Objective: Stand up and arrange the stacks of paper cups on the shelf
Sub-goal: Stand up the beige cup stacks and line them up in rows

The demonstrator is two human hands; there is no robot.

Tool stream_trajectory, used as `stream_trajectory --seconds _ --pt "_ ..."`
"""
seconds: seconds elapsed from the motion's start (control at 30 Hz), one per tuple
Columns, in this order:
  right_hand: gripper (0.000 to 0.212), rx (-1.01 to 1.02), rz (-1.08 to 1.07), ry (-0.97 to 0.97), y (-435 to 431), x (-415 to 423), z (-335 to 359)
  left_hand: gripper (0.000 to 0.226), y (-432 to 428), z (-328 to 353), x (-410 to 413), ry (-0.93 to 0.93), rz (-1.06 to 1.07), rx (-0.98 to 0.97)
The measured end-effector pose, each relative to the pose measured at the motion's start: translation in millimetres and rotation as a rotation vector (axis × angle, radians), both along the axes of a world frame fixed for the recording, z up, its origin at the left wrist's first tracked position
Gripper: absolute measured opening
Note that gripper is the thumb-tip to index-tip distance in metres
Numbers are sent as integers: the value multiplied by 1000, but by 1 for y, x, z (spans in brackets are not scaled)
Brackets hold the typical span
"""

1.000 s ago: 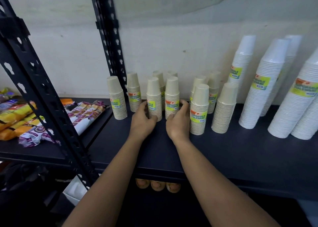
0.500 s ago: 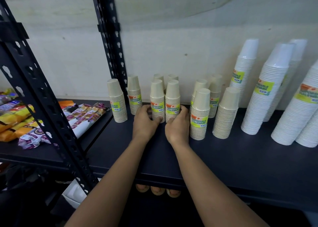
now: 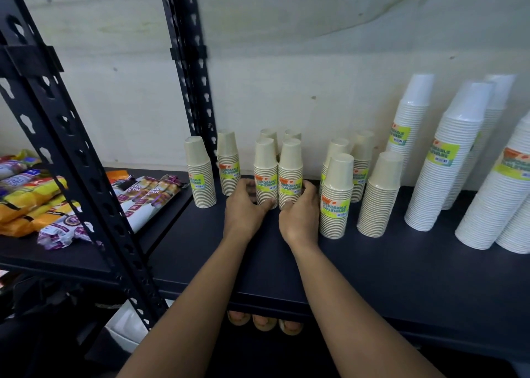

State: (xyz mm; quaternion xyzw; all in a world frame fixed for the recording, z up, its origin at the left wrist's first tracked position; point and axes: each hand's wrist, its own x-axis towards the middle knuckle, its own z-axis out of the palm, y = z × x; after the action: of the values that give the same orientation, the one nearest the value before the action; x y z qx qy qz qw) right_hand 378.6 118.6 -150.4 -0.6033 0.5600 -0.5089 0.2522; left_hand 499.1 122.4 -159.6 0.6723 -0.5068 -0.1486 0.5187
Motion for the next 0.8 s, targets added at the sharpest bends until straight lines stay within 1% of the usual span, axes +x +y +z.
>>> stream_trajectory --seconds 0.3,0.4,0.47,0.53,0.57,0.7,0.8 --pt "61 12 4 -6 -3 0 -3 59 -2 -4 3 1 -7 16" --pt "66 5 -4 -30 -2 -1 -4 61 0 -5 3 -7 -5 11" --pt "67 -46 -7 -57 3 -1 2 68 5 -4 4 -25 10 4" --pt "67 -146 2 -56 8 0 12 76 11 -1 4 -44 39 13" --pt "67 -188 17 -53 10 0 19 76 16 2 5 -52 55 19" --pt "63 -264 70 -89 13 -1 47 56 43 27 13 -134 126 2" --pt "55 -312 151 -35 16 -5 66 47 66 55 22 -187 175 -46"
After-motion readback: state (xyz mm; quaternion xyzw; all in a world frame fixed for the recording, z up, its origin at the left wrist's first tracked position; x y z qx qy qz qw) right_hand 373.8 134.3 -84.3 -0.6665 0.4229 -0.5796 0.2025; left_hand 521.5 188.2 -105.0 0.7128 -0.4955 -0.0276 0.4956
